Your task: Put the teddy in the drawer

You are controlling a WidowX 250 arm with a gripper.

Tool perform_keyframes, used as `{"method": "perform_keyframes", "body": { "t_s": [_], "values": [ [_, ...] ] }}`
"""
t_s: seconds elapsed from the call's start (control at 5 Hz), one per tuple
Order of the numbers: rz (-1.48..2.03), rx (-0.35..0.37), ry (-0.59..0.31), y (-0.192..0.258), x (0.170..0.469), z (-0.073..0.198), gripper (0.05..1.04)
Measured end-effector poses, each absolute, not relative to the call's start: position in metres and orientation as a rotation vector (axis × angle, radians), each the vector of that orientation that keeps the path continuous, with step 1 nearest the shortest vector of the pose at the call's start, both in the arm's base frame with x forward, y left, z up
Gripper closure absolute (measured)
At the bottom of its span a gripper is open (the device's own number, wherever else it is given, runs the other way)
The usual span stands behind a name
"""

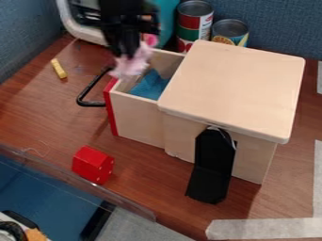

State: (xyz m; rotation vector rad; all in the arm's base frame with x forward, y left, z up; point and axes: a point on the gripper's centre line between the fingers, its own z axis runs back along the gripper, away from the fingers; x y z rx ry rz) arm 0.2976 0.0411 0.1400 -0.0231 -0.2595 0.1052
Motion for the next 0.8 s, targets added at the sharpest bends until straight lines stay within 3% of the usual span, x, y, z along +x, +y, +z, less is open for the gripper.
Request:
{"method": "perform_keyframes", "body": {
  "t_s": [0.2,0.4,0.6,0.8],
  "values": [
    [0.139,-0.083,-0.252,0.033,0.313,0.115,0.934],
    [0.149,-0.093,-0.24,0.029,0.323,0.094,0.924],
    [0.131,-0.09,-0.283,0.022,0.326,0.082,0.65],
    [0.134,-0.11,-0.336,0.027,0.317,0.092,0.342]
  ]
}}
